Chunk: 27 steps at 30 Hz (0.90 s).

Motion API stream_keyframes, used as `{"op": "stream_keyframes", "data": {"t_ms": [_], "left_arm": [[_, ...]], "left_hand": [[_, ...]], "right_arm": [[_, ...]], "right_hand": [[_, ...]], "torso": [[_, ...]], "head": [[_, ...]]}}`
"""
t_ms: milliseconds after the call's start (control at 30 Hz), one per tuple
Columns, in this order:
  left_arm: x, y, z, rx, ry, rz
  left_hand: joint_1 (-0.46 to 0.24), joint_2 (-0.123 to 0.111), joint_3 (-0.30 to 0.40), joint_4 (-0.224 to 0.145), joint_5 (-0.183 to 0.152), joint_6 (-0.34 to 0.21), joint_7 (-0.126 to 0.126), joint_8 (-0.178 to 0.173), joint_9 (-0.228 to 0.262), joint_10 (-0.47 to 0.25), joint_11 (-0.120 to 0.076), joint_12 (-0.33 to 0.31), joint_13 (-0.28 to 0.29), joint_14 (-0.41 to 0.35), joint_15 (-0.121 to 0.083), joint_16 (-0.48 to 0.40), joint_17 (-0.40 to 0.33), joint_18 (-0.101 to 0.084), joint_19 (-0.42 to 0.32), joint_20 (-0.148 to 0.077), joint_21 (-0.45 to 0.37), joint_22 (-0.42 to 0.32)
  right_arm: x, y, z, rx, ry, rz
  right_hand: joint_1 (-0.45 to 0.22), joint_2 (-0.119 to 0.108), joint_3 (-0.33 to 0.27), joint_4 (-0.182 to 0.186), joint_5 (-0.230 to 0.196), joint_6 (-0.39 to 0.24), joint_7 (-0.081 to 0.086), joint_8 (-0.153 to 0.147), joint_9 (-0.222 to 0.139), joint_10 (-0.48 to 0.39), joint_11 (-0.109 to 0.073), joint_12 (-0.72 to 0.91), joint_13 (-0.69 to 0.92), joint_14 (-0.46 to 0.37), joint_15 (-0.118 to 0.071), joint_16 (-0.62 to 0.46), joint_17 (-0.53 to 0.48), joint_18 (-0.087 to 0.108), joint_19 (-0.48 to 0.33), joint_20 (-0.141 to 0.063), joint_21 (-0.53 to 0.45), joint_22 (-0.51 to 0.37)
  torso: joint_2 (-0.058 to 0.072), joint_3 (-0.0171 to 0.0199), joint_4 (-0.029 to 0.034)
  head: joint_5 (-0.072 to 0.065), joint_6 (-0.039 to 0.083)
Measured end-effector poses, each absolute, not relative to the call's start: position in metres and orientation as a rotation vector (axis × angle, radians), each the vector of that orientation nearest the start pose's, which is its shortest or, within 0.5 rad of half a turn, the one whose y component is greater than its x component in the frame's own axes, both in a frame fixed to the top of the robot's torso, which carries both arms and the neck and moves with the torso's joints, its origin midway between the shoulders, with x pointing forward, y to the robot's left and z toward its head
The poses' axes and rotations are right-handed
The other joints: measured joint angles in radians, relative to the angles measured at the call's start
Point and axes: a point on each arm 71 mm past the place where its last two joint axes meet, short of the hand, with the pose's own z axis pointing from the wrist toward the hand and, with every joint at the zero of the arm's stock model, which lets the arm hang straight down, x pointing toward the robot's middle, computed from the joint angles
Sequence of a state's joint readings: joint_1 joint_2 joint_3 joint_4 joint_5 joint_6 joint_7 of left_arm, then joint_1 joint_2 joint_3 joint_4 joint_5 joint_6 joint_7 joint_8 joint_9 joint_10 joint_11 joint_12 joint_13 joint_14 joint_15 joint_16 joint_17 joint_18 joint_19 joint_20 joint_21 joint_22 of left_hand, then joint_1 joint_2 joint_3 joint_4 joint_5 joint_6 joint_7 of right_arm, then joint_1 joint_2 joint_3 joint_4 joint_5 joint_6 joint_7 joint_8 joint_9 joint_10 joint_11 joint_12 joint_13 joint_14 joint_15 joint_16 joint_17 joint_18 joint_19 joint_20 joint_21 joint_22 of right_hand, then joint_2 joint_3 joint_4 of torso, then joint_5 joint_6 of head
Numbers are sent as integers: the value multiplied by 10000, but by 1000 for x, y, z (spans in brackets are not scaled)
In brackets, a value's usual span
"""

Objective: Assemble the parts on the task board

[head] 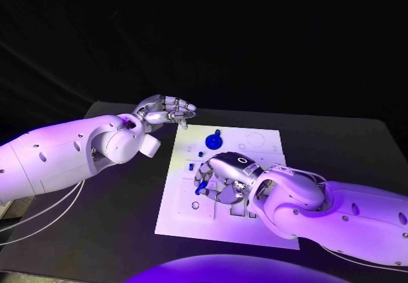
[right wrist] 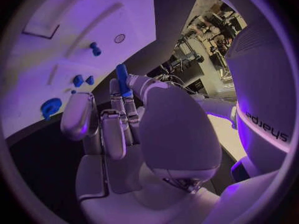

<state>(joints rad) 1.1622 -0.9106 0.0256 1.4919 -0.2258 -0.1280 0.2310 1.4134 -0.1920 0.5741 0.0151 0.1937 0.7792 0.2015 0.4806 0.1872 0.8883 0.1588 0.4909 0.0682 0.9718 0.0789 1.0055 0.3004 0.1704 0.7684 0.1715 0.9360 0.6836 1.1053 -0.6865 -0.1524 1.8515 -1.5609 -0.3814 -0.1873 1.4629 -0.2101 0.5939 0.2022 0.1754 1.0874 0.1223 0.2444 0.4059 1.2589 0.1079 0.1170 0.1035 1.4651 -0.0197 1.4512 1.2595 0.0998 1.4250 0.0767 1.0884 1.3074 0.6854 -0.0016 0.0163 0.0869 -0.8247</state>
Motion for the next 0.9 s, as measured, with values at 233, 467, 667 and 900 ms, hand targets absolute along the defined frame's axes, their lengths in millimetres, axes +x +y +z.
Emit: {"op": "stream_keyframes", "data": {"t_ms": [233,467,667,900], "left_arm": [[490,239,-182,-9494,16430,-14869],[490,238,-182,-9480,16448,-14902],[490,238,-182,-9478,16457,-14909],[490,238,-182,-9481,16461,-14904]], "left_hand": [[0,0,0,0,0,0,0,0,0,0,0,0,0,0,0,0,0,1,0,0,0,0],[0,0,29,-29,0,0,0,0,-9,0,0,0,12,0,0,-39,1,1,0,0,0,0],[0,0,29,-29,0,0,0,0,-9,0,0,0,12,0,0,-39,1,1,0,0,0,0],[0,0,29,-29,0,-37,-38,0,-8,0,0,0,12,0,0,-39,-9,0,-37,37,0,0]], "right_arm": [[349,-34,-233,-4040,17125,10830],[350,-34,-245,-4091,17295,10675],[350,-34,-249,-4214,17371,10555],[350,-36,-251,-4441,17466,10323]], "right_hand": [[-38,39,11,-13,-38,-16,-9,-6,0,0,0,-22,0,0,1,0,0,0,0,0,-61,-1],[-128,130,315,-425,-1137,-46,-11,73,78,0,0,-81,-20,0,2,0,-16,0,0,1,-61,-1],[-127,130,383,-493,-1156,-48,-11,75,86,0,0,-132,-19,1,2,0,-16,0,1,1,-61,8],[-127,131,383,-493,-1189,-49,-11,74,85,0,0,-93,-16,1,3,0,-16,0,0,1,-61,7]], "torso": [[7,-12,10],[5,-8,0],[2,1,0],[1,5,-5]], "head": [[91,-74],[192,-154],[202,-200],[221,-231]]}}
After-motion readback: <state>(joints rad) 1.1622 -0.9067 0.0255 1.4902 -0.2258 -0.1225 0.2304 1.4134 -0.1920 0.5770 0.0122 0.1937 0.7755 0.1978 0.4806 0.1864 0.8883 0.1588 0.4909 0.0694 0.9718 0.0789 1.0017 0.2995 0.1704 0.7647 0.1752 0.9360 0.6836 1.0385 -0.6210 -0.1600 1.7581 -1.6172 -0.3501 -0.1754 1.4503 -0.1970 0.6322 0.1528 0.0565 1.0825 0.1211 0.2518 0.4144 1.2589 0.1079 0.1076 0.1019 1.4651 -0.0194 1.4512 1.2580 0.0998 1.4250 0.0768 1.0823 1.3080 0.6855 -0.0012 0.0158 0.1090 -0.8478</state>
